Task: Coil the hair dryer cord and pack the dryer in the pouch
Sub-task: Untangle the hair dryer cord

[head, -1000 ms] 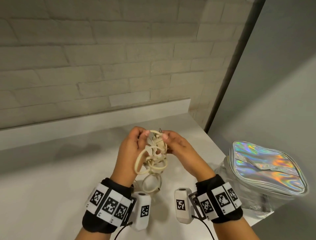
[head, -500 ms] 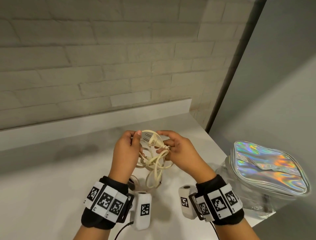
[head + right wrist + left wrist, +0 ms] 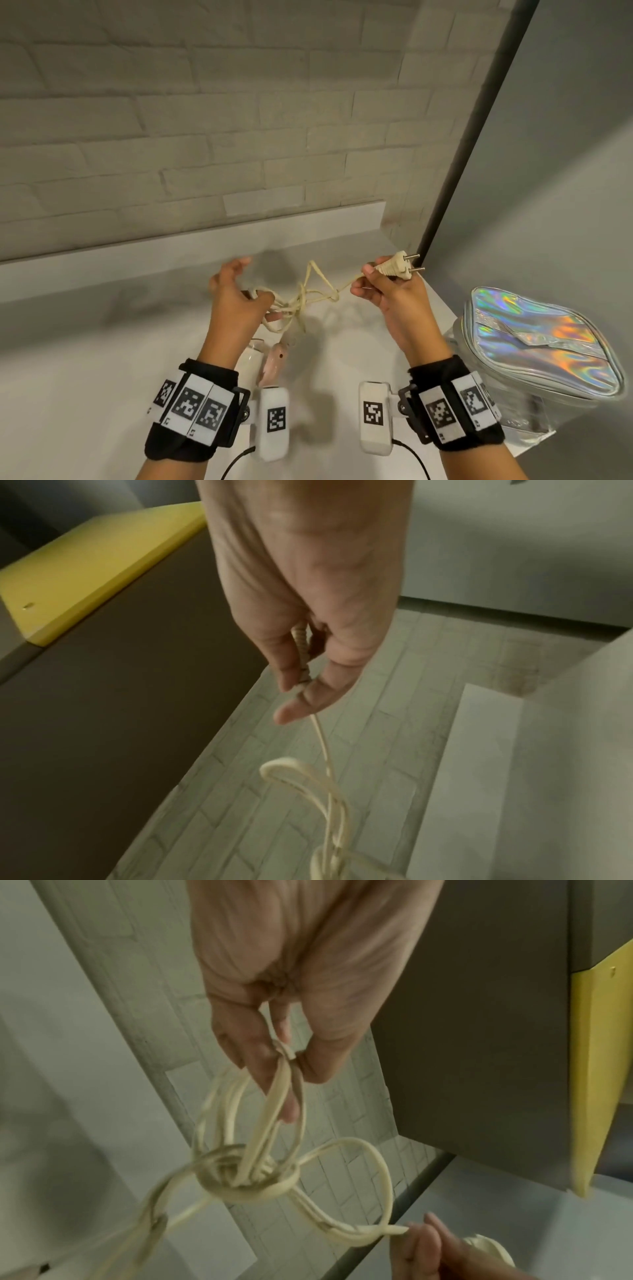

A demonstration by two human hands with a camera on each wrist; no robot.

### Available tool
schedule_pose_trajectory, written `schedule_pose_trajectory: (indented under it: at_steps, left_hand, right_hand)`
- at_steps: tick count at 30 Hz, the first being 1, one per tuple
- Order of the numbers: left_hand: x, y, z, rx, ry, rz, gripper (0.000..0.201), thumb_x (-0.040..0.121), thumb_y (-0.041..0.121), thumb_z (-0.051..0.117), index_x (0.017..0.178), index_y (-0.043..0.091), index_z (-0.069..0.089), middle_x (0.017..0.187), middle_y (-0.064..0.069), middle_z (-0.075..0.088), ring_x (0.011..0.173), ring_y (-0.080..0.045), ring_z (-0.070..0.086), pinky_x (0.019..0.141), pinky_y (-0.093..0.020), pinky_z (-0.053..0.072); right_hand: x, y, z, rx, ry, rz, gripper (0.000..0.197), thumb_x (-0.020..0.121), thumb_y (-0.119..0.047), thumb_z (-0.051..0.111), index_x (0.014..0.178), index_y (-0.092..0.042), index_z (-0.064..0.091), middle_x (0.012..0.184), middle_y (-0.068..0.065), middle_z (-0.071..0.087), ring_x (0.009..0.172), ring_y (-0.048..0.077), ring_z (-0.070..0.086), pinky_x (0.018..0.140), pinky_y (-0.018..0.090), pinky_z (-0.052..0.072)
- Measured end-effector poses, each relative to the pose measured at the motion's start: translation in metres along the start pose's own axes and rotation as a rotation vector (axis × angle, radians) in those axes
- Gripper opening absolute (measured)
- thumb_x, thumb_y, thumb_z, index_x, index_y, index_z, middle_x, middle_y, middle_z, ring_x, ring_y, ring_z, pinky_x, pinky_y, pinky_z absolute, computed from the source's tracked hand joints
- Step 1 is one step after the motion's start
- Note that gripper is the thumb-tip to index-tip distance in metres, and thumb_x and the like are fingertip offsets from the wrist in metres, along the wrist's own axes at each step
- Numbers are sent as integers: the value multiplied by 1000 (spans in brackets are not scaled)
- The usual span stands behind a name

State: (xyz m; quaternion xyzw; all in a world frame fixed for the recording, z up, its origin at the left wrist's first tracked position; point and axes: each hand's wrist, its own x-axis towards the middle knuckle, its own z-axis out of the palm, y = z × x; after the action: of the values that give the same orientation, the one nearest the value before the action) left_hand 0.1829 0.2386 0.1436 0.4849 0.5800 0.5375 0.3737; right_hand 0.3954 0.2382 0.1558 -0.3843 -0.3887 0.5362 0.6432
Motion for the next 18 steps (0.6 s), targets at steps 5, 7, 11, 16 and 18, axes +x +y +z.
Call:
schedule_pose_trajectory:
  at_steps: [5,7,11,16,18]
  left_hand:
    - [-3,-11,3,435,-358,-85,53,78,-11,36,71,34,63,137,1,51,123,-21,48,87,-24,43]
    - [-7,-8,5,639,-412,-110,53,76,-8,37,72,37,63,137,9,51,131,-18,41,110,-42,26]
    - [-14,-6,10,603,-528,-66,36,78,2,44,75,33,62,91,20,70,103,-9,60,112,-62,9]
    - [-23,2,15,222,-609,-109,23,80,1,57,87,22,62,75,4,65,75,-13,63,81,-32,51]
    - [-26,5,19,133,-618,-92,28,80,-3,58,94,21,61,82,-3,65,82,-18,64,77,-24,51]
  right_hand:
    - [0,7,7,167,-27,14,28,59,-14,70,80,-10,53,62,1,65,55,17,63,58,26,56]
    - [-1,11,9,194,-37,23,29,59,-14,71,81,-10,53,64,2,66,57,17,65,59,26,56]
    - [0,16,11,252,-41,25,47,47,-23,84,82,-10,56,69,4,69,63,20,68,64,27,57]
    - [0,15,11,229,-29,33,54,43,-28,88,83,-12,56,73,6,70,68,21,69,63,27,57]
    - [0,14,11,144,-3,35,50,50,-27,83,88,-15,53,74,5,70,70,20,68,63,28,55]
